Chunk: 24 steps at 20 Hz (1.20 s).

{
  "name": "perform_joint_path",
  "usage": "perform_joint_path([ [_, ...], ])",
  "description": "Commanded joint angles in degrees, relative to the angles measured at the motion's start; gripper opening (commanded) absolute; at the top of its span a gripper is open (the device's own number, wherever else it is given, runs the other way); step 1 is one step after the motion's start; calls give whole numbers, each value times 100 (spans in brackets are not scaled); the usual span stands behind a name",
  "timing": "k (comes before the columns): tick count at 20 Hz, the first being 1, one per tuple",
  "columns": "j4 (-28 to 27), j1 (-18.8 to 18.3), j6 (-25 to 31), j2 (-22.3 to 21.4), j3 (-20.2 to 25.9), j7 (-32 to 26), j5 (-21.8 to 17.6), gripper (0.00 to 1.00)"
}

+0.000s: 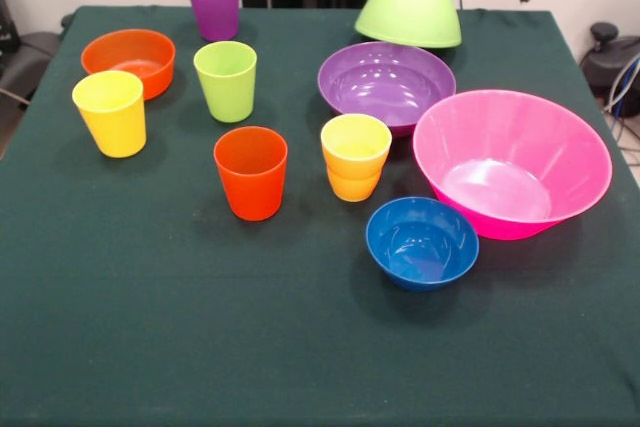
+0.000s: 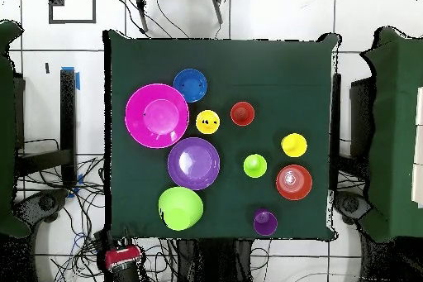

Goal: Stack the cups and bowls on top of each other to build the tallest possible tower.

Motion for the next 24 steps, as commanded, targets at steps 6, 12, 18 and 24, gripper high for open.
perform_joint_path([
  [6,110,-660,4500,-747,765,-1092,332,100],
  [12,-13,-303,4789,-436,484,-485,68,100],
  [18,-91,-324,4720,-312,514,-173,-294,100],
  [24,-113,-304,4859,-449,525,-133,-294,100],
])
